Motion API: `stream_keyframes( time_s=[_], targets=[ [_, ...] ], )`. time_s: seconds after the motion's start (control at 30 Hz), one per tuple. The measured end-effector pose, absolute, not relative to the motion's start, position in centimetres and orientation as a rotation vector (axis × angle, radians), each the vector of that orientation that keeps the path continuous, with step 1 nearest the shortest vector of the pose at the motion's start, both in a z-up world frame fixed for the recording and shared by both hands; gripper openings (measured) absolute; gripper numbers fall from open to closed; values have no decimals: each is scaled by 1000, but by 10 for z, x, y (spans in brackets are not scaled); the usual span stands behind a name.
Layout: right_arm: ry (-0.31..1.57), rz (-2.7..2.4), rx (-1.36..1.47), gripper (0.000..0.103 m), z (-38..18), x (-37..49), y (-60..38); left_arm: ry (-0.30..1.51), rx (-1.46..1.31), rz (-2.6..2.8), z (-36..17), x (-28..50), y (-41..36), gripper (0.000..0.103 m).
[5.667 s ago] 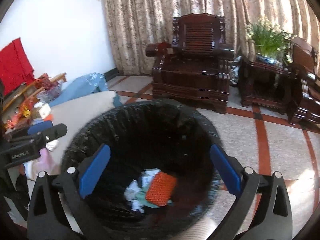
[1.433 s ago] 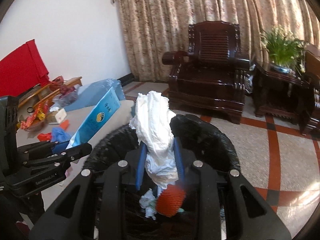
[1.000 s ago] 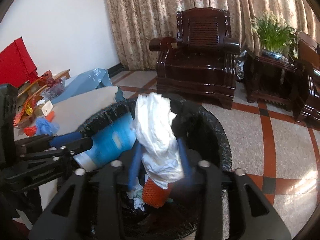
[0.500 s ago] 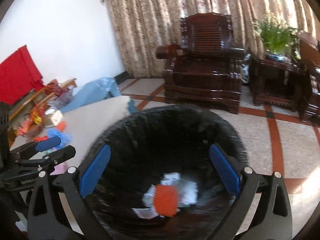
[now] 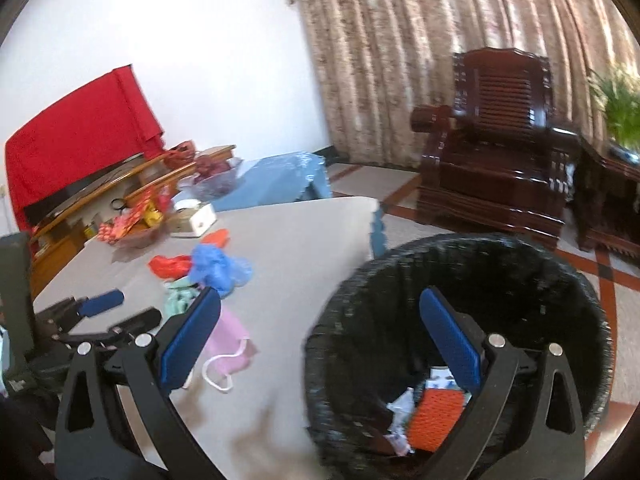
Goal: Collect trash
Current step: 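Grasp the blue-and-white paper cup with the left tool, then hold the cup in the left tool while the right tool grasps the pink face mask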
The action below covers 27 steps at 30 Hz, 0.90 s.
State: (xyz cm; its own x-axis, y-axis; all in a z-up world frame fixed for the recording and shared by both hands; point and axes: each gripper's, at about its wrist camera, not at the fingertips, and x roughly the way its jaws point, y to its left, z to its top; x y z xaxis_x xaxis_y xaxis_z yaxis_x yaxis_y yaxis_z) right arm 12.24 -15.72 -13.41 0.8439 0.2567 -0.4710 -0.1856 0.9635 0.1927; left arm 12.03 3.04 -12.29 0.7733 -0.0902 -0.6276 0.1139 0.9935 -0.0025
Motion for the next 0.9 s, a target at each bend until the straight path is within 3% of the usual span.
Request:
stream_keyframes(
  time_s=[0.7,0.9],
  targets=[
    [601,285,95,97,-167,137,-122,833,-46,23,-196,137,50,82],
    [610,284,81,97,-168,140,-120,840,-78,-3,-200,136,53,72]
  ],
)
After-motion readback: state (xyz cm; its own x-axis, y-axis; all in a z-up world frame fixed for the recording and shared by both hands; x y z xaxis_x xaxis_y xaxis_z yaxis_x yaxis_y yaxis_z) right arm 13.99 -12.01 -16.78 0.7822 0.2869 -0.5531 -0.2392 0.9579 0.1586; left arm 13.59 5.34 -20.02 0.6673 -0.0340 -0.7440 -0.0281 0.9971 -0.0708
